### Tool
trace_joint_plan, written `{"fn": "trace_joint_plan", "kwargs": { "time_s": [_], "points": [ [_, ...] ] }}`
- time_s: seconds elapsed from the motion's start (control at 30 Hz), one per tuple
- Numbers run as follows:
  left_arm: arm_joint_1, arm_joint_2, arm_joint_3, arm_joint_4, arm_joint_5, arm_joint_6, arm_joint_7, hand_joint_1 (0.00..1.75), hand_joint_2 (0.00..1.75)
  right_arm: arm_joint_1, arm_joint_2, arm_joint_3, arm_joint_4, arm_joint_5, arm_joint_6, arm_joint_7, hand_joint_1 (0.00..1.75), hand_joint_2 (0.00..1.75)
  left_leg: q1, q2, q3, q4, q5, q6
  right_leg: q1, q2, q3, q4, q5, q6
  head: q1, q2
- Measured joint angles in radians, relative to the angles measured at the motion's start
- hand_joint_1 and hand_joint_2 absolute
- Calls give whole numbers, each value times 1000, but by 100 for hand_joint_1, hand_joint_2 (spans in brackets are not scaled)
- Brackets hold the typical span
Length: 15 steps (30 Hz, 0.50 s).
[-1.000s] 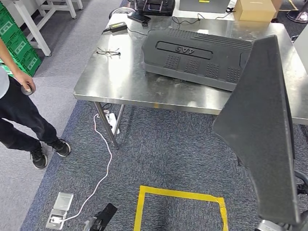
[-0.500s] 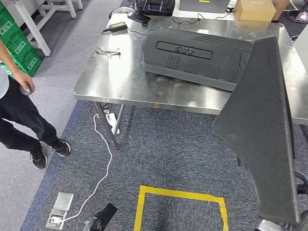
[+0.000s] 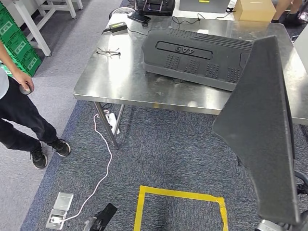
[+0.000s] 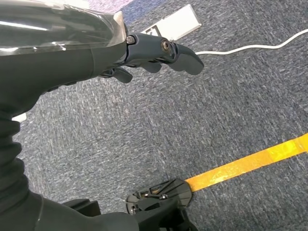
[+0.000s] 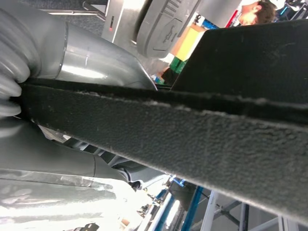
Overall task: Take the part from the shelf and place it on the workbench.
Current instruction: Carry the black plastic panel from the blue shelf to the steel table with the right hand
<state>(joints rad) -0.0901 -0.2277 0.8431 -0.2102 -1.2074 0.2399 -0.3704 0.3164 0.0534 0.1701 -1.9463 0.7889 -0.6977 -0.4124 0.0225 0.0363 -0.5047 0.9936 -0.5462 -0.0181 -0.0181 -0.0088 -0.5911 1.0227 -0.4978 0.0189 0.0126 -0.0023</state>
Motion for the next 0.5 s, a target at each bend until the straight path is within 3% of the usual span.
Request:
{"fn": "trace_joint_plan", "kwargs": {
  "time_s": [0.5],
  "points": [
    [0, 0, 0, 0, 0, 0, 0, 0, 175, 0, 0, 0, 0, 0, 0, 0, 175, 175, 0, 0, 0, 0, 0, 0, 0, 0, 0, 0, 0, 0, 0, 0]
  ]
}}
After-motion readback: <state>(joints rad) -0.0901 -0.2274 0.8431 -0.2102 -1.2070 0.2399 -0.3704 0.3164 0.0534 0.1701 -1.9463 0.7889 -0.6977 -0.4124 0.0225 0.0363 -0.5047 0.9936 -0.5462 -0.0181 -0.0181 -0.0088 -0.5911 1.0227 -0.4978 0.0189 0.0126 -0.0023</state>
